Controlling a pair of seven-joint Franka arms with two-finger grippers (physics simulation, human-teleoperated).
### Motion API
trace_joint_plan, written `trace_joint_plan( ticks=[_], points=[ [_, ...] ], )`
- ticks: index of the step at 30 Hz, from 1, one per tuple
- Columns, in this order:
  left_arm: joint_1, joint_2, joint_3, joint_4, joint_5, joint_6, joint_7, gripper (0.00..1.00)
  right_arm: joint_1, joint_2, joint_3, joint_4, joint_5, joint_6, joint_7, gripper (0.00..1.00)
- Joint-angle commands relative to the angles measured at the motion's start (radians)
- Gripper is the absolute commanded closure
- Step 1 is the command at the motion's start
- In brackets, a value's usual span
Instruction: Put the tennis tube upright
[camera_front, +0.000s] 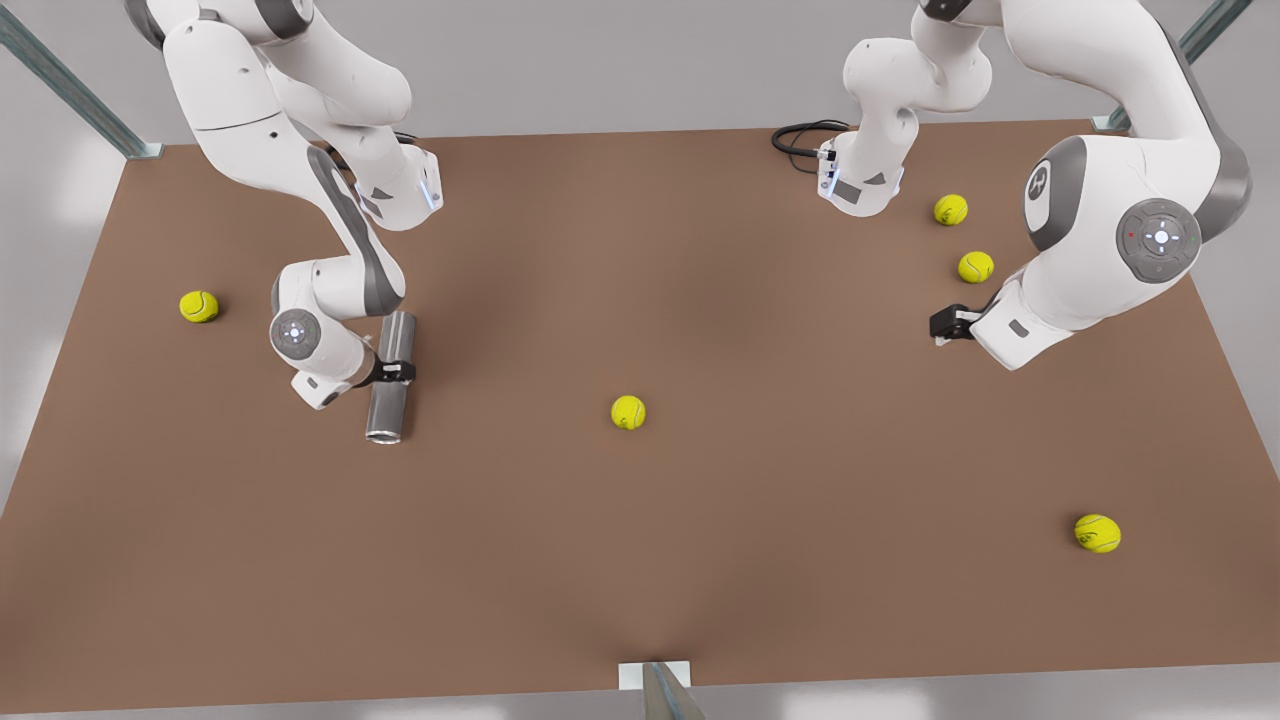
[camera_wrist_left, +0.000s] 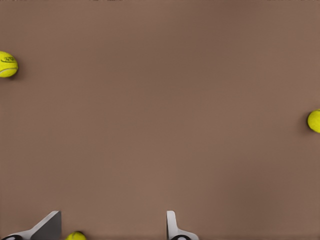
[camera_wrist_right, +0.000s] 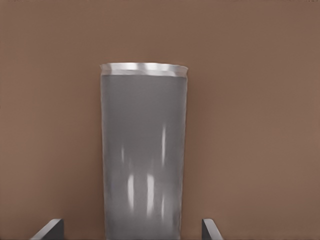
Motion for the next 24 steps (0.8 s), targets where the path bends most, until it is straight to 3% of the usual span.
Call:
trace_joint_plan(
  ticks=[1,24],
  points=[
    [0.000,0.000,0.000,0.000,0.000,0.000,0.000,0.00,0.001,0.000,0.000,-0.003,0.000,0.007,0.001,0.00],
    [0.002,0.011,-0.001,-0.002,0.000,0.000,-0.001,0.00,-0.015,0.084,0.000,-0.033,0.000,0.104,0.001,0.00]
  ],
)
